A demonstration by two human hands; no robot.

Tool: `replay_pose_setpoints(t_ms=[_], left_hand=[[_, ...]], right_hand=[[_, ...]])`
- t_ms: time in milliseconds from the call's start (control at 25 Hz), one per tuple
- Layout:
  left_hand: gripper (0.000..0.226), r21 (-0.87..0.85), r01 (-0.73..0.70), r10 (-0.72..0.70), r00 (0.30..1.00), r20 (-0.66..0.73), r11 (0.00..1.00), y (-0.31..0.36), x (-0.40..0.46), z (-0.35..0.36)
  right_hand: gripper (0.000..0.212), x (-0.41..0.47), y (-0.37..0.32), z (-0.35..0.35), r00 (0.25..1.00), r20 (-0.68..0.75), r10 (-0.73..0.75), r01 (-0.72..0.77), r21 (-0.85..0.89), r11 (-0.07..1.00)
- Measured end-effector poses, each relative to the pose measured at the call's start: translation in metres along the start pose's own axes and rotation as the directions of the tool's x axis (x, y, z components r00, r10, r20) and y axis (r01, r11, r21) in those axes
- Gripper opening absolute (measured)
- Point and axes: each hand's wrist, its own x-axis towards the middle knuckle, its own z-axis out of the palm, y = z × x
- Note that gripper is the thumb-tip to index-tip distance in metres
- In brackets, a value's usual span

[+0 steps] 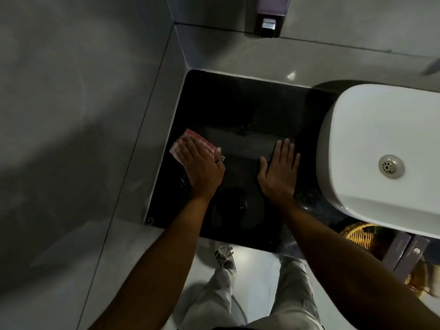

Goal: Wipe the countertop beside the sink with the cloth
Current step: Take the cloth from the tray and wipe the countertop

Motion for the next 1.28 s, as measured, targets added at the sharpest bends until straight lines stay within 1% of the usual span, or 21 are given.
replay_pose_setpoints(t_ms=[80,240,360,440,560,680,760,840,920,1040,1120,1160,1240,1280], left_hand=[[0.088,-0.005,0.072,-0.072,0.997,-0.014,0.997,-0.02,-0.025,0.001],[0.088,0.002,0.184,-0.184,0.981,0.06,0.983,-0.05,-0.072,0.002],[0.083,-0.008,0.214,-0.213,0.976,0.052,0.977,-0.065,-0.107,0.002],[0.081,-0.032,0.214,-0.212,0.976,0.048,0.976,-0.07,-0.125,0.002],[0.085,-0.065,0.223,-0.217,0.972,0.092,0.973,-0.074,-0.139,-0.002],[0.087,-0.116,0.199,-0.189,0.977,0.094,0.973,-0.074,-0.152,-0.008],[0.091,-0.092,0.158,-0.146,0.981,0.126,0.983,-0.072,-0.164,-0.011],[0.094,-0.037,0.116,-0.108,0.977,0.182,0.993,-0.068,-0.176,-0.011],[0.091,0.016,0.067,-0.069,0.968,0.243,0.998,-0.06,-0.189,-0.01],[0.088,-0.048,-0.031,0.045,0.943,0.33,0.998,-0.038,-0.208,-0.008],[0.093,-0.051,-0.189,0.193,0.902,0.386,0.981,-0.017,-0.22,-0.003],[0.095,-0.032,-0.285,0.271,0.865,0.423,0.958,-0.008,-0.224,0.0],[0.096,0.017,-0.46,0.396,0.783,0.48,0.888,0.001,-0.229,0.006],[0.096,0.052,-0.522,0.433,0.755,0.493,0.851,-0.001,-0.228,0.006]], right_hand=[[0.075,-0.001,-0.001,-0.002,1.0,0.001,-0.003,0.003,0.007,1.0],[0.074,-0.002,-0.001,-0.006,1.0,0.024,-0.007,0.006,0.017,1.0],[0.073,-0.006,-0.003,-0.013,0.998,0.06,-0.017,0.014,0.036,0.999],[0.072,-0.009,-0.002,-0.021,0.994,0.111,-0.024,0.017,0.065,0.998],[0.066,-0.015,0.004,-0.034,0.972,0.221,-0.082,0.041,0.187,0.982],[0.059,-0.029,0.012,-0.047,0.954,0.263,-0.141,0.039,0.358,0.933],[0.057,-0.042,0.016,-0.055,0.951,0.275,-0.138,0.005,0.435,0.901],[0.055,-0.052,0.017,-0.059,0.946,0.29,-0.144,-0.01,0.471,0.882],[0.054,-0.06,0.016,-0.062,0.936,0.307,-0.17,0.0,0.483,0.876],[0.053,-0.072,0.014,-0.064,0.925,0.325,-0.195,0.014,0.484,0.875],[0.053,-0.078,0.013,-0.062,0.926,0.321,-0.198,0.02,0.484,0.875],[0.053,-0.08,0.013,-0.062,0.926,0.319,-0.201,0.023,0.485,0.874],[0.053,-0.083,0.013,-0.061,0.926,0.313,-0.209,0.034,0.484,0.875],[0.052,-0.085,0.014,-0.06,0.926,0.311,-0.211,0.039,0.48,0.876]])
